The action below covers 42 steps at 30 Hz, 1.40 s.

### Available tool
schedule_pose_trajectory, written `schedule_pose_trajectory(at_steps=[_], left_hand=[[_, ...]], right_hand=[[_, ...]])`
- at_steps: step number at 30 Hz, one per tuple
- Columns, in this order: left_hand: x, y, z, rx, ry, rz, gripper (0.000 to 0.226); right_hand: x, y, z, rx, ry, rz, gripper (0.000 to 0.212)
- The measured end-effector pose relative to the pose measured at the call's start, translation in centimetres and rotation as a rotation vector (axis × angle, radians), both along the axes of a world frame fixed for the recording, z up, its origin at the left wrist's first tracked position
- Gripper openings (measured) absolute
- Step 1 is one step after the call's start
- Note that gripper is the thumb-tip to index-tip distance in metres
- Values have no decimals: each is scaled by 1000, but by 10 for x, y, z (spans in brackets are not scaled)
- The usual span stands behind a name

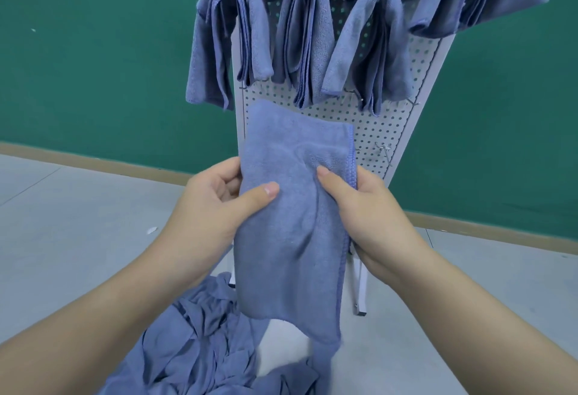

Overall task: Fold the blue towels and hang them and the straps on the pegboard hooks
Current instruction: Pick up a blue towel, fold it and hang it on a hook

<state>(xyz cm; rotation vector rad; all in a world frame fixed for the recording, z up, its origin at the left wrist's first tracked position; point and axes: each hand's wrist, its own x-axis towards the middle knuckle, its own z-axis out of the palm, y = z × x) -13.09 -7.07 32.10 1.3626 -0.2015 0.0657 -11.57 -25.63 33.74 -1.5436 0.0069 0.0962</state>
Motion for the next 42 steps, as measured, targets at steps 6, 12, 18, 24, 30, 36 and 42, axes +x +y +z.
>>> schedule_pose_trajectory(at_steps=[6,12,18,24,30,36,42], left_hand=[[-1,-4,-4,91,46,32,22],[4,-1,0,-18,27,202,20],[3,2,4,-26,-5,192,27],[4,2,2,-4,-11,216,21],[4,-1,1,-7,-23,208,19],[5,-2,1,10,-46,185,23],[5,1,-3,124,-85,273,13]], right_hand=[[1,-3,5,99,88,0,23],[-1,-7,10,69,42,228,26],[0,-18,7,-53,-41,261,24],[-1,-18,6,18,-96,200,22],[-2,-20,6,25,-116,141,19],[-2,-24,9,95,-124,134,23],[-1,-25,8,-2,-155,42,17]])
